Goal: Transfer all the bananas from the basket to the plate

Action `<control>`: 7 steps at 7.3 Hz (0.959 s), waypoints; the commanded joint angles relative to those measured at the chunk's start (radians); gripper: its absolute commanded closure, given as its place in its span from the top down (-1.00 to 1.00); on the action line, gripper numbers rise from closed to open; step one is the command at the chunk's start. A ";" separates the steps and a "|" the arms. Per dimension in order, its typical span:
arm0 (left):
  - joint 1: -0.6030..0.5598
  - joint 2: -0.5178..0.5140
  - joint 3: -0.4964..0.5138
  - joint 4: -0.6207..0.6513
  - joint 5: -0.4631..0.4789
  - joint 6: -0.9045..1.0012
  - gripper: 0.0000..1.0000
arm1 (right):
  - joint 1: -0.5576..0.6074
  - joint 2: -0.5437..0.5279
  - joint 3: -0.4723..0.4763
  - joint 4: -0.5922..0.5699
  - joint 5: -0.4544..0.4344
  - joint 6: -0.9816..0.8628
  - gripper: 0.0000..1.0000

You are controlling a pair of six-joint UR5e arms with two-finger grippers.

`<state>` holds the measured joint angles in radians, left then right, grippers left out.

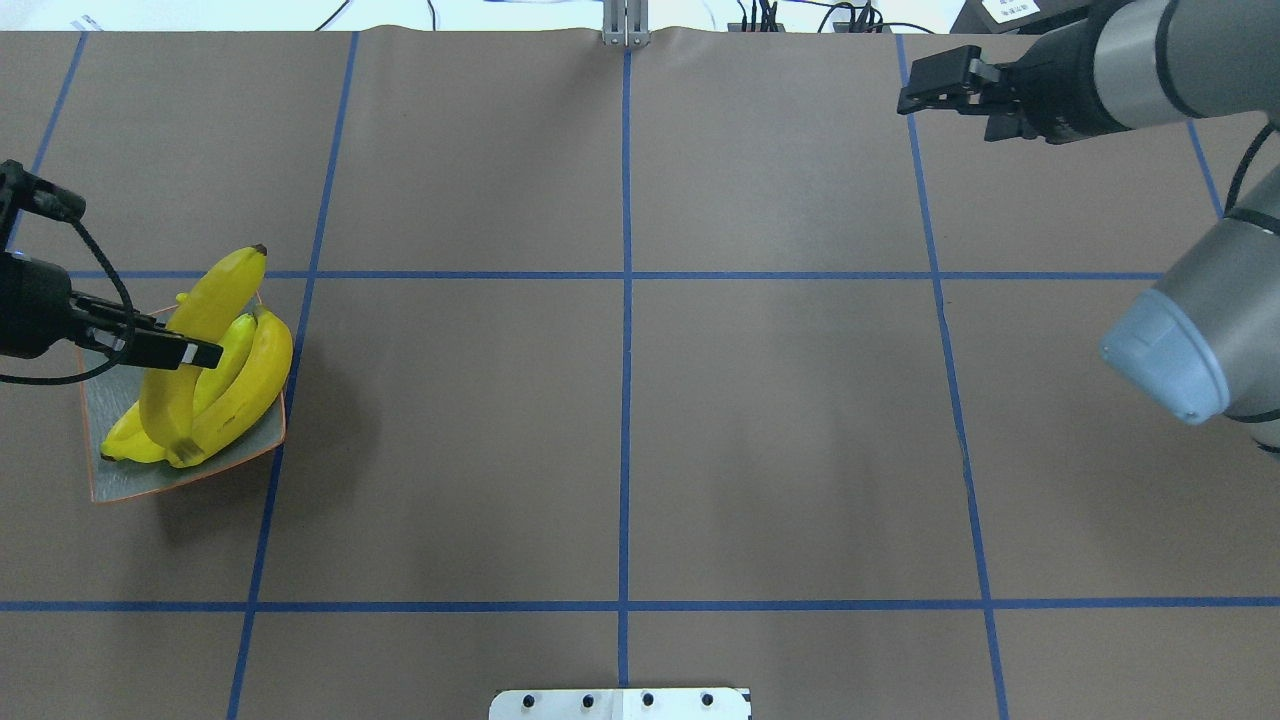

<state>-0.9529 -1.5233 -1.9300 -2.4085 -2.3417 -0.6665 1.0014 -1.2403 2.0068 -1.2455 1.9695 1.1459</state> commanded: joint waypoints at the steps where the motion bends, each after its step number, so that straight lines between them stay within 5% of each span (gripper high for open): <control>1: 0.006 0.064 0.011 0.002 0.115 0.369 -1.00 | 0.077 -0.041 -0.003 0.001 0.078 -0.086 1.00; 3: 0.006 0.054 0.071 0.002 0.148 0.659 -1.00 | 0.106 -0.066 -0.002 0.001 0.107 -0.132 1.00; 7: 0.006 0.020 0.164 0.008 0.285 0.902 -1.00 | 0.155 -0.125 -0.005 0.003 0.140 -0.232 1.00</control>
<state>-0.9457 -1.4836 -1.8009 -2.4015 -2.0799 0.1735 1.1510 -1.3563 2.0022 -1.2439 2.1066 0.9212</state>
